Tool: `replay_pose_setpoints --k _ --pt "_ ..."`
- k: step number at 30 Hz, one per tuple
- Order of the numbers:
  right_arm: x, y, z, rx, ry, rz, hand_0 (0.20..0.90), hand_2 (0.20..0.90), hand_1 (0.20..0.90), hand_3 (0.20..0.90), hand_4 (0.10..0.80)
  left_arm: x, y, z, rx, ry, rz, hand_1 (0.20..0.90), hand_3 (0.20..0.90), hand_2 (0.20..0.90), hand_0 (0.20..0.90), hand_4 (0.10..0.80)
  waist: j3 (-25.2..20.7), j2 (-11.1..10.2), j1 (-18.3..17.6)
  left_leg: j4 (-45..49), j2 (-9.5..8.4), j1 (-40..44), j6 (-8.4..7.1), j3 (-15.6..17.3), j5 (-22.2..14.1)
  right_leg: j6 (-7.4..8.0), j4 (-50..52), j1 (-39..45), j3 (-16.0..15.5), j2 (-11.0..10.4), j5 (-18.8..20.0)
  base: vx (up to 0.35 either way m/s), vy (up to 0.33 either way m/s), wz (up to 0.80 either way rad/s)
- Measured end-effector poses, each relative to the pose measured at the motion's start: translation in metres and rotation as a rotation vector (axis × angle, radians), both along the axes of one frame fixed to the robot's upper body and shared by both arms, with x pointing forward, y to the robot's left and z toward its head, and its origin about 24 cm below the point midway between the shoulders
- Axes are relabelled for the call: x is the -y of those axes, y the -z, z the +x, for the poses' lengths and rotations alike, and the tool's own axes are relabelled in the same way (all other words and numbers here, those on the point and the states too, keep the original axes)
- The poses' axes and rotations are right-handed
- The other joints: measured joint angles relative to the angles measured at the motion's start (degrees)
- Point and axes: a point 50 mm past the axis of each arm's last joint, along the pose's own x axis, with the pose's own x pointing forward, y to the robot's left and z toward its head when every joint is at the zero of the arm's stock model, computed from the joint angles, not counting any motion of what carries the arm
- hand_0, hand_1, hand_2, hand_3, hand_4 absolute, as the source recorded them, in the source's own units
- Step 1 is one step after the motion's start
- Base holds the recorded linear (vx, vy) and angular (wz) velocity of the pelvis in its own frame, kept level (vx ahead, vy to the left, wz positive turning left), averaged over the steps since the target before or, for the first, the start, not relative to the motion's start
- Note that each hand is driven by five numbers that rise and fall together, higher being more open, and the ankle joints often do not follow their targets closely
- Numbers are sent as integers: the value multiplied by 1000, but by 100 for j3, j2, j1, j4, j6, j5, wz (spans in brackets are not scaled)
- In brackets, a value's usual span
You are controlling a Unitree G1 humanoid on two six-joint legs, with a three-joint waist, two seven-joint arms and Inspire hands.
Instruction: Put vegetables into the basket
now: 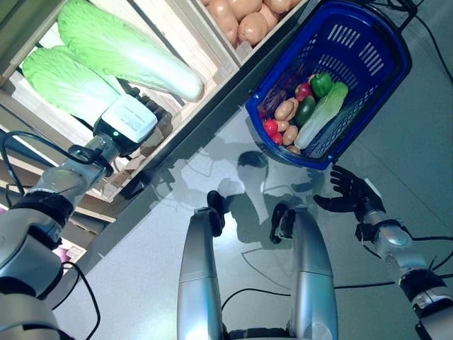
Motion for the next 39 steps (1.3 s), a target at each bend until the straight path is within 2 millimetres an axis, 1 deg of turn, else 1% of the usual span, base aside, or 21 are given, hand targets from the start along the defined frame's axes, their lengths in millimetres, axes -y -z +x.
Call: replay_pose_setpoints --k 3,5,7,8,10,14,15,16,17,18,21,24,26,27,30,34,37,38,39 --pt "5 -5 0 22 14 14 900 900 900 900 800 -1 -2 1 -6 -17 1 900 900 900 900 800 -1 -6 21 131 8 -208 24 -1 -13 -4 124 -211 20 -11 -9 2 65 -1" --pt "12 -10 -1 29 29 2 900 900 900 900 800 1 -8 2 19 0 -4 900 900 900 900 800 -1 -6 78 223 9 -375 19 16 -16 -9 237 -410 67 -15 -12 -15 40 -2" --pt "13 -11 0 40 32 14 900 900 900 900 800 2 -12 2 33 8 -5 900 900 900 900 800 -3 -9 117 267 4 -491 10 8 -21 13 299 -532 81 -14 -28 0 0 0" --pt "12 -13 0 53 30 27 900 900 900 900 800 3 -19 1 58 18 -21 900 900 900 900 800 -3 -9 143 284 -10 -612 8 -15 -22 15 325 -667 82 -16 -24 -17 23 3" --pt "11 -14 0 57 25 28 900 900 900 900 800 5 -25 0 80 30 -39 900 900 900 900 800 -3 -8 176 302 -17 -741 7 -20 -23 9 365 -792 79 -31 -21 -28 18 7" --pt "9 -16 1 64 17 30 900 900 900 900 800 9 -33 0 111 50 -84 900 900 900 900 800 -4 -11 250 336 -23 -911 7 -42 -23 -3 409 -965 75 -30 -13 -18 5 2" --pt "8 -16 1 66 15 31 900 900 900 900 800 10 -34 -1 116 55 -96 794 794 794 794 729 -4 -11 265 340 -23 -935 7 -46 -23 -2 409 -990 73 -30 -13 0 0 0" --pt "7 -17 1 70 10 32 900 900 900 900 800 11 -35 -1 120 59 -110 745 745 745 745 696 -4 -11 280 346 -24 -952 7 -55 -23 0 409 -1001 67 -28 -11 -31 -12 -2" --pt "6 -17 1 74 6 34 900 900 900 900 800 12 -35 -1 124 62 -120 500 500 500 500 533 -5 -11 293 356 -26 -957 7 -60 -23 1 409 -1002 67 -25 -11 0 0 0" --pt "5 -18 2 77 3 35 900 900 900 900 800 13 -35 -1 125 66 -125 300 300 300 300 400 -5 -12 300 360 -26 -959 7 -61 -23 1 409 -1002 67 -25 -11 0 0 0" --pt "1 -25 6 103 -16 39 900 900 900 900 800 18 -42 0 154 86 -148 300 300 300 300 400 -7 -15 290 443 -20 -971 7 -79 -23 6 440 -1000 67 -15 -9 -22 -4 -9" --pt "-4 -34 11 137 -37 43 900 900 900 900 800 18 -54 3 186 75 -174 300 300 300 300 400 -7 -18 132 669 -5 -1061 31 -94 -111 1 584 -1042 70 -28 -49 -27 -19 -7" --pt "-3 -35 11 145 -29 48 900 900 900 900 800 15 -56 3 192 63 -179 300 300 300 300 400 -7 -18 61 789 -4 -1092 58 -88 -161 -3 673 -1072 88 -22 -63 -28 -35 -8" --pt "-2 -36 11 149 -27 50 900 900 900 900 800 11 -55 3 186 39 -179 300 300 300 300 400 -7 -18 11 878 13 -1107 46 -105 -204 8 732 -1073 86 -9 -80 -29 -38 -9" --pt "0 -37 10 157 -16 54 900 900 900 900 800 6 -53 3 182 12 -181 300 300 300 300 400 -7 -18 14 955 85 -1103 40 -117 -233 -16 793 -1072 80 45 -91 -26 -25 -10" --pt "1 -34 8 148 -13 54 900 900 900 900 800 0 -40 0 149 -13 -187 300 300 300 300 400 -7 -17 24 983 92 -1049 26 -120 -228 -70 856 -1043 86 46 -121 -10 -22 1" --pt "0 -26 3 128 -9 63 900 900 900 900 800 -11 -19 -4 83 -62 -182 300 300 300 300 400 -6 -19 22 917 97 -811 14 -132 -226 -87 802 -794 63 44 -137 -16 -58 2" --pt "0 -25 3 129 -10 64 900 900 900 900 800 -12 -15 -5 73 -66 -181 300 300 300 300 400 -6 -19 23 888 102 -756 9 -130 -221 -87 779 -745 62 43 -136 -10 -42 2" --pt "-1 -23 2 124 -9 68 900 900 900 900 800 -13 -8 -6 49 -71 -178 300 300 300 300 400 -7 -20 25 816 109 -617 -4 -123 -212 -66 704 -606 52 44 -146 0 0 0"
